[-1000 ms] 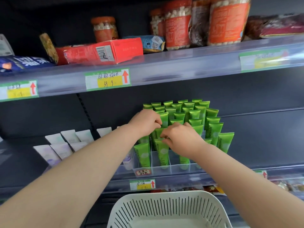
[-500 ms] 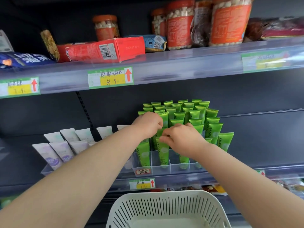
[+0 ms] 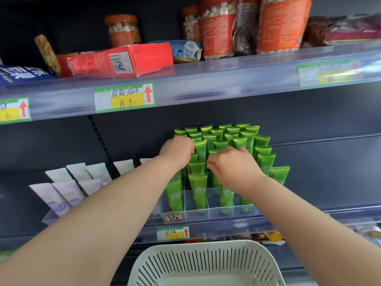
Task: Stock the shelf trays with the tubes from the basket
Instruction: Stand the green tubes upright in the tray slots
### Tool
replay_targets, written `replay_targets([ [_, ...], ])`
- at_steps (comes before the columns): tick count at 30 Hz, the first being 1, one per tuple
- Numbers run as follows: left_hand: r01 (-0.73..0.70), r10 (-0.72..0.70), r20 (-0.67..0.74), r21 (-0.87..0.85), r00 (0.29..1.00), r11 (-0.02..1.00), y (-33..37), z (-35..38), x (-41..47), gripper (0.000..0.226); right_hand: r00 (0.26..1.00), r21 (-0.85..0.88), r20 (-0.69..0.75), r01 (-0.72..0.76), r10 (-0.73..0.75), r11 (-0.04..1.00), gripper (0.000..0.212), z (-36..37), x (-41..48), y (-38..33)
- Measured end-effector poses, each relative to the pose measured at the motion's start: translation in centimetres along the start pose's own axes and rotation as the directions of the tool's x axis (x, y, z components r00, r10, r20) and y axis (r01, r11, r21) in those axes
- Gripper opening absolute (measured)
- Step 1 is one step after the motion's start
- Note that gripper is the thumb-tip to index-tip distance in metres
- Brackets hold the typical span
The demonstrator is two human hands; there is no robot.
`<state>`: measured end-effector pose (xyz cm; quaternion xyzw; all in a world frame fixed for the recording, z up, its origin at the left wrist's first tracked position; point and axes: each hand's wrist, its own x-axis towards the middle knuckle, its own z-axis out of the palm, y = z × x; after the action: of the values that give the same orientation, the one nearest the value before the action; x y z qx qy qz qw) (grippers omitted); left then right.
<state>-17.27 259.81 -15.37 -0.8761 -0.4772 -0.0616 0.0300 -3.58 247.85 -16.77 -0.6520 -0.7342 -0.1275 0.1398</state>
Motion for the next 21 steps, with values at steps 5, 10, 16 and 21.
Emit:
replay_targets([
  [5, -0.026, 0.025, -0.03, -0.048, 0.999, 0.999, 0.9, 0.3, 0.7, 0.022, 1.0, -0.039, -0.013, -0.01, 0.009, 0.999, 0.02, 0.5, 0.0, 0.8],
  [10, -0.033, 0.031, -0.025, -0.121, 0.999, 0.992, 0.9, 0.3, 0.7, 0.023, 1.0, -0.013, -0.003, -0.021, 0.021, 1.0, 0.023, 0.5, 0.1, 0.6],
  [16, -0.055, 0.037, -0.091, -0.212, 0.995, 0.976, -0.3, -1.5, -0.6, 0.021, 0.999, 0.022, -0.036, 0.005, -0.004, 1.0, 0.024, -0.3, 0.6, -1.3],
  [21, -0.035, 0.009, -0.095, -0.275, 0.995, 0.961, -2.7, -2.9, -2.3, 0.019, 0.996, 0.061, -0.041, 0.077, -0.074, 0.995, 0.025, -0.4, 1.2, -3.8],
])
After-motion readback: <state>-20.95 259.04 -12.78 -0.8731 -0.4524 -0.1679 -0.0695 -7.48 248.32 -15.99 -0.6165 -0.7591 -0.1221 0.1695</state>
